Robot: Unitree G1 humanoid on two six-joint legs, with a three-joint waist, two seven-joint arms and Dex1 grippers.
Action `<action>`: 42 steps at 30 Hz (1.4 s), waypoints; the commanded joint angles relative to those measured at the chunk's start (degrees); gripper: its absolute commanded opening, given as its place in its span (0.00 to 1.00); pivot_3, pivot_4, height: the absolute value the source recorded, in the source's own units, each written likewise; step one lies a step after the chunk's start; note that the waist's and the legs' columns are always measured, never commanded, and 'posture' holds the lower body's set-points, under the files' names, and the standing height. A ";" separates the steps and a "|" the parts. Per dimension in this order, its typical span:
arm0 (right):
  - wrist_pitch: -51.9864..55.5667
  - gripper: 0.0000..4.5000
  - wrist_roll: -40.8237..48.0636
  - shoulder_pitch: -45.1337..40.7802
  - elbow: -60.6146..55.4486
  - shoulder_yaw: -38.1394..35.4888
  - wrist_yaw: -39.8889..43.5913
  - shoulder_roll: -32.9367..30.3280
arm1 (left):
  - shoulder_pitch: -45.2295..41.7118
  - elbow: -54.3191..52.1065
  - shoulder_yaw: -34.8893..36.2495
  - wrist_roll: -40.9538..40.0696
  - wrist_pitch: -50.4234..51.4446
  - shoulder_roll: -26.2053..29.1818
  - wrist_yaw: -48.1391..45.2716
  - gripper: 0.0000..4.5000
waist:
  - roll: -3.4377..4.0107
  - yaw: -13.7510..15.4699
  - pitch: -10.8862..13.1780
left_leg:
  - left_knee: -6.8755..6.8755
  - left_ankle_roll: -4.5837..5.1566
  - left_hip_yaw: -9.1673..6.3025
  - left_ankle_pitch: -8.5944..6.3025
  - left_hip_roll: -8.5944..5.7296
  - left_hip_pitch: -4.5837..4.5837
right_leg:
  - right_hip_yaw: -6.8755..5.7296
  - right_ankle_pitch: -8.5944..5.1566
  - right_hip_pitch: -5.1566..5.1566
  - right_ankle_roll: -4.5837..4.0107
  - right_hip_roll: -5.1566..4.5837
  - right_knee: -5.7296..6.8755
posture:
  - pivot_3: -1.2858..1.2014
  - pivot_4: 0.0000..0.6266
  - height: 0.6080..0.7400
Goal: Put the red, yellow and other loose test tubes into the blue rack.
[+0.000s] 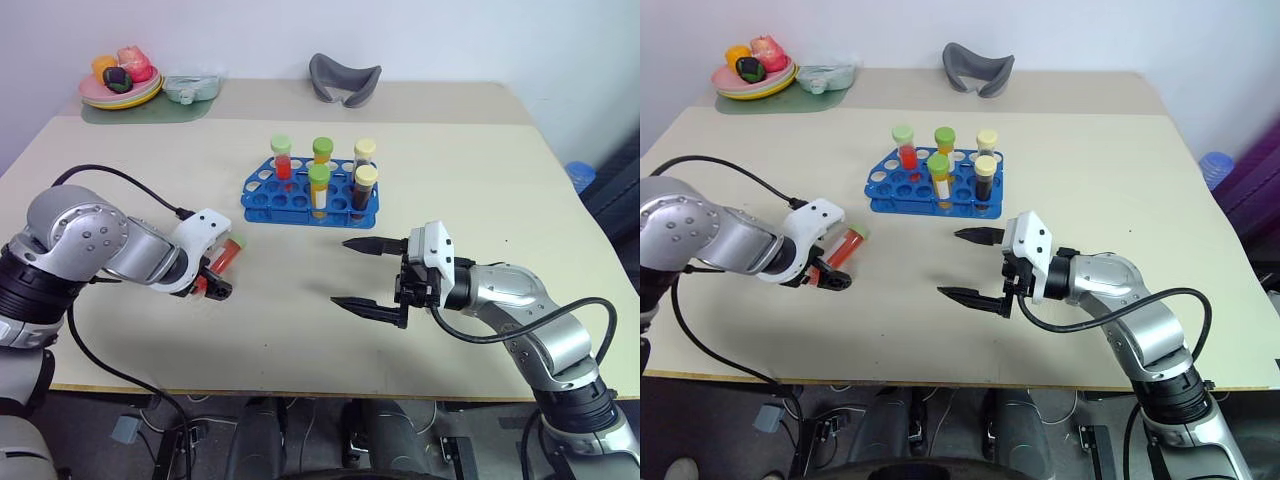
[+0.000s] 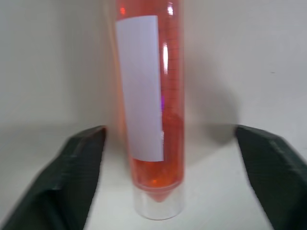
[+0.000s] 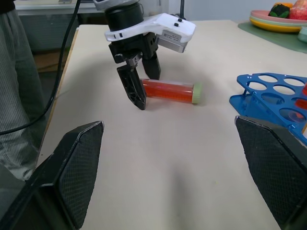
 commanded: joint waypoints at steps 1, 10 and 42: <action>-0.57 1.00 0.04 -0.26 -1.50 0.24 -0.07 0.37 | 1.19 0.89 0.67 0.90 0.57 0.69 2.87 0.51 | 0.00 -0.07 0.00 | 0.00 -0.01 0.00 0.00 0.00 0.02 | 0.00 0.00 0.00 0.00 0.01 0.01 | 0.52 0.24 0.44; -0.70 1.00 0.02 -0.49 -1.20 0.52 0.15 0.17 | -0.01 2.70 3.02 2.00 0.57 0.04 5.31 0.31 | 0.00 -0.06 0.00 | 0.00 -0.03 0.00 0.02 0.00 0.03 | 0.00 0.00 0.00 0.00 0.02 0.05 | 0.52 0.24 0.44; -2.19 1.00 -1.74 -0.07 2.87 -0.67 -3.87 3.65 | 21.19 11.00 14.55 73.58 -96.46 -40.77 -12.38 0.31 | -0.08 0.14 0.03 | 0.13 -0.01 0.07 0.02 -0.09 -0.27 | -0.21 0.02 -0.11 0.02 -0.07 0.06 | 0.52 0.24 0.44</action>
